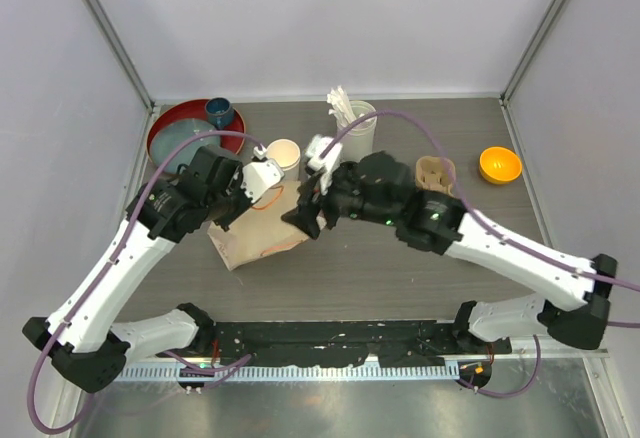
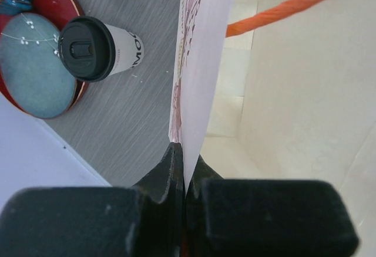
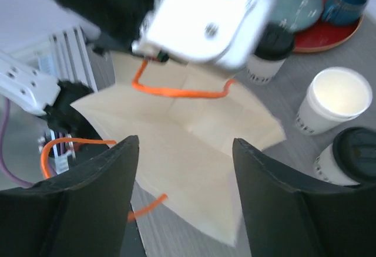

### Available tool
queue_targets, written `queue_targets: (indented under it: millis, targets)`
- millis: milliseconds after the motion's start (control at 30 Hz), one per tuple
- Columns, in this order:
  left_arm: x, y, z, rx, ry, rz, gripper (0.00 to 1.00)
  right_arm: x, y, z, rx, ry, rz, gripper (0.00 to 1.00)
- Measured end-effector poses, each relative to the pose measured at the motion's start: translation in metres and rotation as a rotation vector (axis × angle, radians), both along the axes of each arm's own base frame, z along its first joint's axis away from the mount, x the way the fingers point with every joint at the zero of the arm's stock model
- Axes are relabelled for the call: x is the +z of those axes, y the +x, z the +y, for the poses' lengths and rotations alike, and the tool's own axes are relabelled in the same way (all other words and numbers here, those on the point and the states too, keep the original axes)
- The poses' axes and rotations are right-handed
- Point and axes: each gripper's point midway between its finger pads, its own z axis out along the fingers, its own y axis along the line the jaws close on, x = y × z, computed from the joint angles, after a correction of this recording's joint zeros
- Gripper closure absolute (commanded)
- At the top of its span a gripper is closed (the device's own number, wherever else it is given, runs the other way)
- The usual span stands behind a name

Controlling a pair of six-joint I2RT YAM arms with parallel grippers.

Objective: Pack the takeout coffee

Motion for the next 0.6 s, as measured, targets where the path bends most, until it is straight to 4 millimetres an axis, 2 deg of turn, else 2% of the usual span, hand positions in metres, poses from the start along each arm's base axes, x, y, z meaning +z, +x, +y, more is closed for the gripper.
queue_targets:
  millis: [100,200,267,300,367,400,433,533,600]
  targets:
    - [0.001,0.002,0.003,-0.008,0.021,-0.012,1.0,0.059,0.013,-0.031,-0.039,0.105,-0.026,0.22]
    - [0.001,0.002,0.003,-0.017,0.031,-0.017,1.0,0.113,0.051,-0.087,-0.214,0.194,-0.06,0.18]
    - [0.001,0.003,0.003,-0.02,0.032,-0.018,1.0,0.128,0.084,-0.132,-0.405,0.23,-0.06,0.13]
    - [0.001,0.003,0.003,-0.02,0.033,-0.018,1.0,0.126,0.104,-0.157,-0.519,0.24,-0.046,0.01]
    - [0.001,0.003,0.003,-0.02,0.032,-0.019,1.0,0.11,0.135,-0.201,-0.731,0.252,0.004,0.0]
    - [0.001,0.003,0.003,-0.02,0.032,-0.019,1.0,0.091,0.151,-0.226,-0.867,0.266,0.059,0.0]
    - [0.001,0.003,0.003,-0.02,0.032,-0.019,1.0,0.071,0.161,-0.241,-0.951,0.267,0.112,0.0]
    - [0.001,0.003,0.003,-0.02,0.031,-0.02,1.0,-0.007,0.185,-0.274,-1.151,0.275,0.324,0.0]
    - [0.002,0.003,0.003,-0.02,0.027,-0.022,1.0,-0.073,0.193,-0.291,-1.269,0.269,0.503,0.0]
